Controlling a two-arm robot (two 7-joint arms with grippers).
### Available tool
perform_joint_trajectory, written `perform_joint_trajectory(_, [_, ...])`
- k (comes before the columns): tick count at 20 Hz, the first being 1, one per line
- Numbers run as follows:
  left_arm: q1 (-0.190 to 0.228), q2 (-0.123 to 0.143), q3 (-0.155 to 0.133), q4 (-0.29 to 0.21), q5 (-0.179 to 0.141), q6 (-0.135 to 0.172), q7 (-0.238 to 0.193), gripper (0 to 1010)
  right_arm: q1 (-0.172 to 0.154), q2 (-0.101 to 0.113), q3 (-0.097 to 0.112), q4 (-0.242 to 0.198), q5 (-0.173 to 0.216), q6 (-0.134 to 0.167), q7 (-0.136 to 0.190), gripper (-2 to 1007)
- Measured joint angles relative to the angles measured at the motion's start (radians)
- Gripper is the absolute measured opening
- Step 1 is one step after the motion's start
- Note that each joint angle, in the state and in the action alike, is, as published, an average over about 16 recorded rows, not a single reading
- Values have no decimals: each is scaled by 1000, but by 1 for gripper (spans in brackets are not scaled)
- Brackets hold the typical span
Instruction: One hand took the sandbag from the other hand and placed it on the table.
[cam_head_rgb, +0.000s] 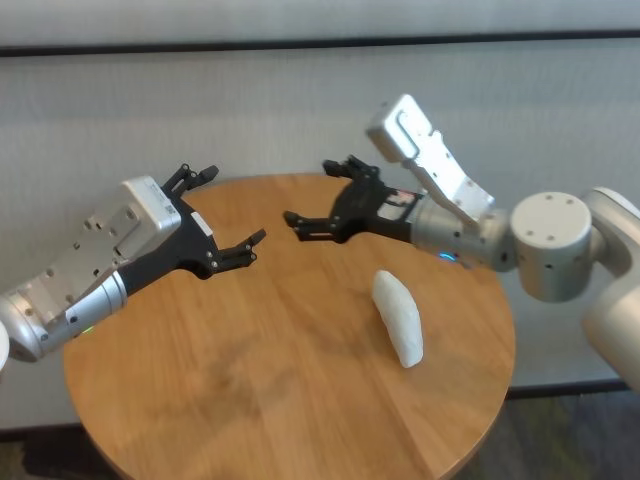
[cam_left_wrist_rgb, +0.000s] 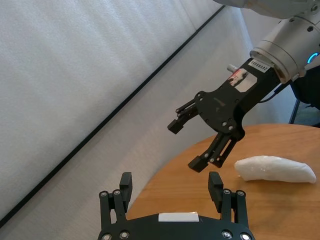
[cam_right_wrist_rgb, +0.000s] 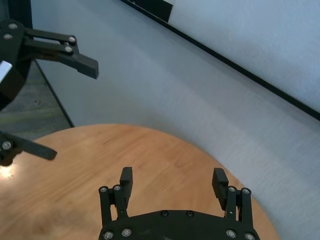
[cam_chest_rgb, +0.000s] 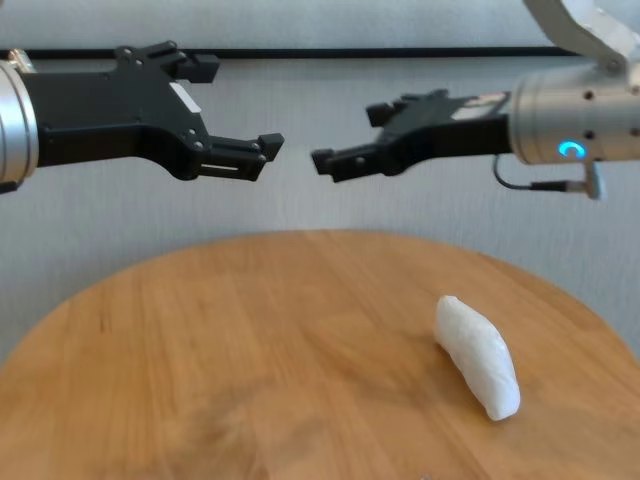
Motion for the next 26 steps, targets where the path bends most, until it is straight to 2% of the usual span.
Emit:
perform_joint_trajectory(5, [0, 0, 0, 0, 0, 0, 0, 1001, 24, -32, -11, 20, -39, -12, -7, 1002])
perform_joint_trajectory(10, [0, 0, 0, 0, 0, 0, 0, 1001, 35, -51, -14, 35, -67, -19, -15, 1002])
perform_joint_trajectory(22, [0, 0, 0, 0, 0, 0, 0, 1001, 8, -56, 5, 17, -134, -60, -75, 1003])
perform_joint_trajectory(26, [0, 0, 0, 0, 0, 0, 0, 1001, -2, -57, 12, 7, -152, -75, -85, 1003])
